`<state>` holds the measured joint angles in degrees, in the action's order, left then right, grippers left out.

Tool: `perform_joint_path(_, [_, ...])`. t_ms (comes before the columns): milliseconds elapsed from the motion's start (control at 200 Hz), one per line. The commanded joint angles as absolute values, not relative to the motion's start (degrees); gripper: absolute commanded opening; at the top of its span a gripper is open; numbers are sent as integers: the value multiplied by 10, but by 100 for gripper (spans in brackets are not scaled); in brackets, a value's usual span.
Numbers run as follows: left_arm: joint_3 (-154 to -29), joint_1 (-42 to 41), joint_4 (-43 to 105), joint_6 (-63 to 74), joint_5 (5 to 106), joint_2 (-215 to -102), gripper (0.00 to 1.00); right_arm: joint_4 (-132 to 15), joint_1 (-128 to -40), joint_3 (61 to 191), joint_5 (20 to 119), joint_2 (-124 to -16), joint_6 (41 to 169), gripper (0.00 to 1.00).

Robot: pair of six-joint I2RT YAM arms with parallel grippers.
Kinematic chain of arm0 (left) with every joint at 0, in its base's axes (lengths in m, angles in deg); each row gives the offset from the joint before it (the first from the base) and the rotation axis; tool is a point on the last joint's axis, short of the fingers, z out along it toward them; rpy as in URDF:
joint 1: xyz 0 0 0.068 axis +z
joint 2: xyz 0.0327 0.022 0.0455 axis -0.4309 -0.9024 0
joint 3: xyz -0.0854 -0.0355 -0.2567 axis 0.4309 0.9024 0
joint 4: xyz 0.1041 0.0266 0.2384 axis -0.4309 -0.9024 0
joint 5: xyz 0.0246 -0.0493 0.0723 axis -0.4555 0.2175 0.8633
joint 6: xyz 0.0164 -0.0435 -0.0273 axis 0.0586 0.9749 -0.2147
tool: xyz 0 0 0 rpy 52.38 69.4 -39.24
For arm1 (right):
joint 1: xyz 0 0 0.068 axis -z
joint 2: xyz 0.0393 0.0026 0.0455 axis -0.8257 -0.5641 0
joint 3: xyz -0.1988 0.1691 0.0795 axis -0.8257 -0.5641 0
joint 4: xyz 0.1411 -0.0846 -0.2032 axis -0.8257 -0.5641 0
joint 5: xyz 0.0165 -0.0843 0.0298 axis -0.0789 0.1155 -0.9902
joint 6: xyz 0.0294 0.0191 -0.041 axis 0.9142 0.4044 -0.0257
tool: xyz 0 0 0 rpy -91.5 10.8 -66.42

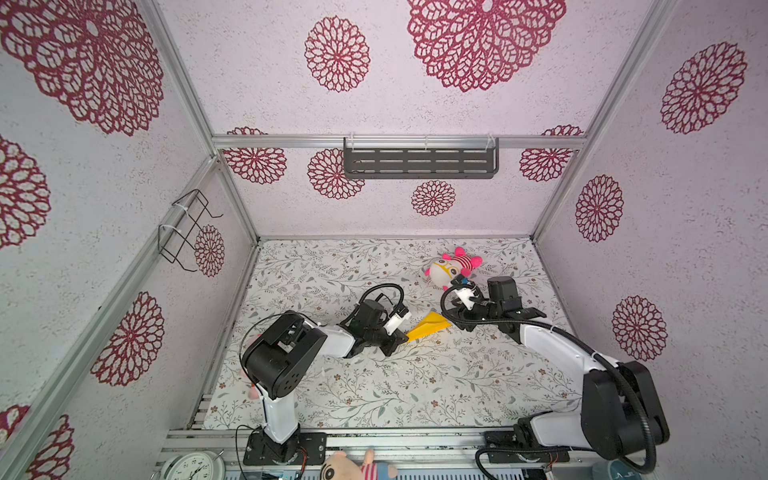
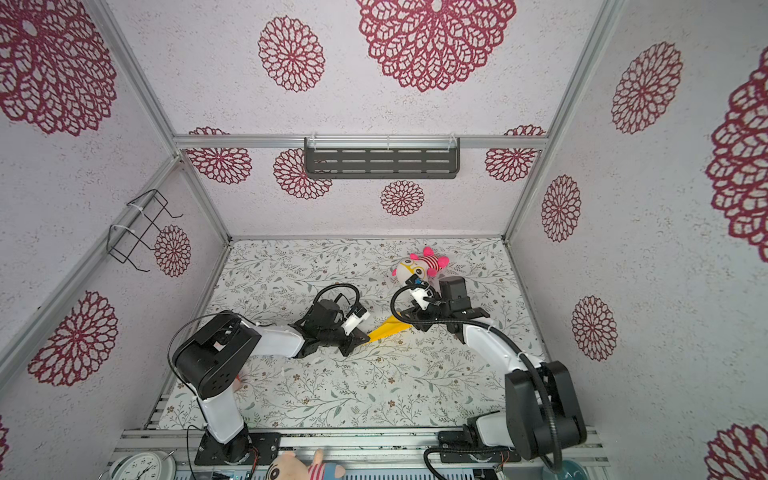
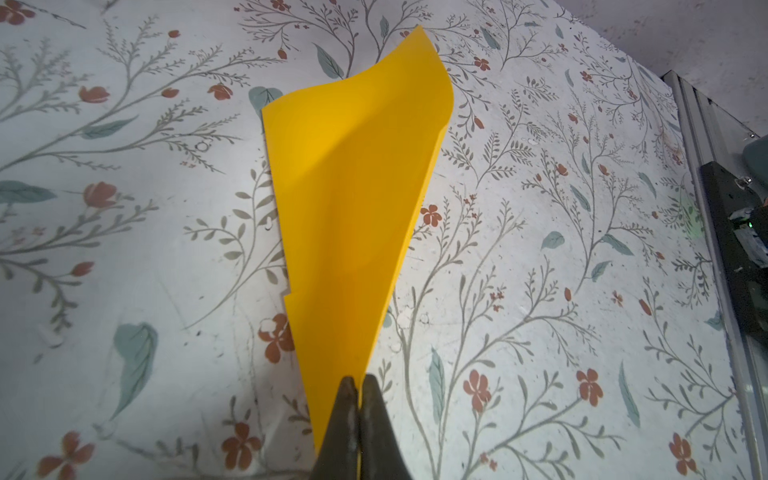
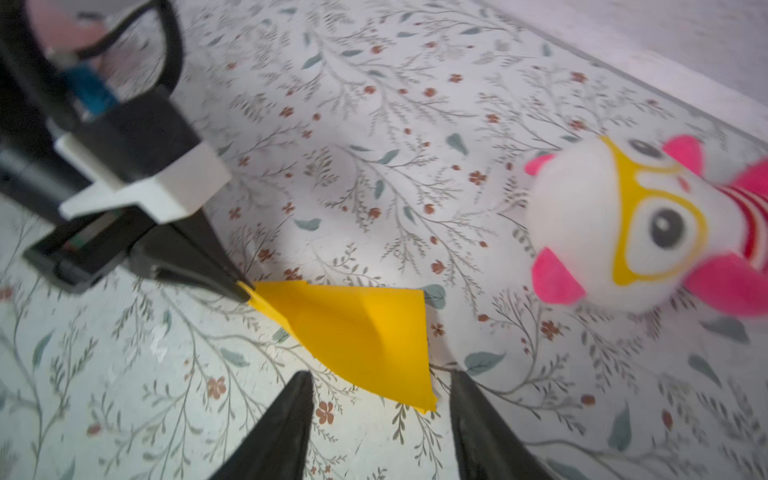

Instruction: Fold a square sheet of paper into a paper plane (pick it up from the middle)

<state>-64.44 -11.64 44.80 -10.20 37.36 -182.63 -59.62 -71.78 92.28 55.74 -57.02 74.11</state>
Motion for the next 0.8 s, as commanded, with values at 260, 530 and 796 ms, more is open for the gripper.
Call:
perform_joint_path(260, [-690, -130, 363, -44, 369, -1846, 0, -474, -722, 818, 660, -470, 1093, 56])
perform_joint_path(530, [-697, -131, 369, -8, 367, -1866, 0, -393, -780, 767, 580, -485, 1161, 53])
perform_joint_path(796, [-696, -131, 371, 15, 367, -1869, 2, -269, -850, 735, 573, -543, 1208, 45])
